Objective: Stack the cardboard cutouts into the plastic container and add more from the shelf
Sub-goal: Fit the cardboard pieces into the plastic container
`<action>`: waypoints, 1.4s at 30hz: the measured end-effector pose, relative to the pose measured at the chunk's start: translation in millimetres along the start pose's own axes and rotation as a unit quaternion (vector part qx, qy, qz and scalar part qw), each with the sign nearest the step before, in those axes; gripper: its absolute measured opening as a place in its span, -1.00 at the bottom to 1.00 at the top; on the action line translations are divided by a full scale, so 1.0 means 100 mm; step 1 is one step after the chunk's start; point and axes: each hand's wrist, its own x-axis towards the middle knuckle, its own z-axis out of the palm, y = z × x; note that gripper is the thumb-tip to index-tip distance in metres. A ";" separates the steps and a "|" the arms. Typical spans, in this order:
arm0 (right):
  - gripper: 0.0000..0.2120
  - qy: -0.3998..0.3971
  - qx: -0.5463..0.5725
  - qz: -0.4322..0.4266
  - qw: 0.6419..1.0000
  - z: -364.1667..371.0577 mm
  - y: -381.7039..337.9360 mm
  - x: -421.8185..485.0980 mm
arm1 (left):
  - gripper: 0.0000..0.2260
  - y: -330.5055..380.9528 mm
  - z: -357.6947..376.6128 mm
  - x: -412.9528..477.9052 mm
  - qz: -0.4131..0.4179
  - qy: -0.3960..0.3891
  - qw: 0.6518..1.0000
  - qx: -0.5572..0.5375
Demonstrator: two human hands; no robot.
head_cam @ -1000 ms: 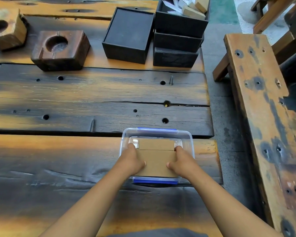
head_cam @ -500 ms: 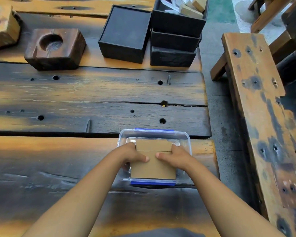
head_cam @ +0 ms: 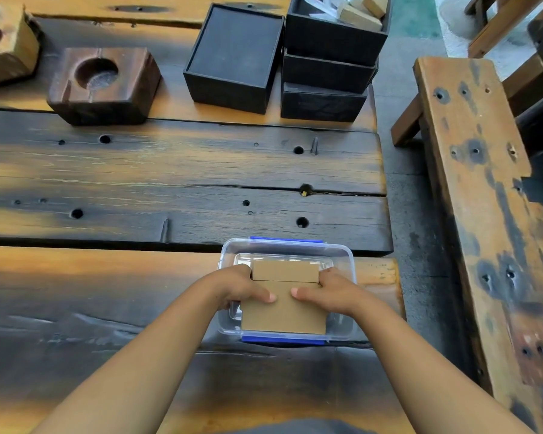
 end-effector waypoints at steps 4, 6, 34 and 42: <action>-0.44 0.015 -0.010 -0.010 1.000 0.01 0.00 0.01 | -0.56 -0.01 0.01 0.00 0.006 -0.006 1.000 0.001; -0.48 0.013 -0.004 -0.026 1.000 -0.02 0.01 0.02 | -0.51 -0.03 0.01 0.00 0.008 -0.005 1.000 -0.006; -0.39 -0.032 0.019 -0.011 0.999 -0.09 0.08 -0.01 | -0.56 -0.06 0.06 0.04 0.007 -0.029 0.999 -0.035; -0.33 -0.033 0.006 -0.008 0.999 -0.06 0.05 0.01 | -0.56 -0.11 0.10 0.03 0.013 -0.018 0.999 -0.045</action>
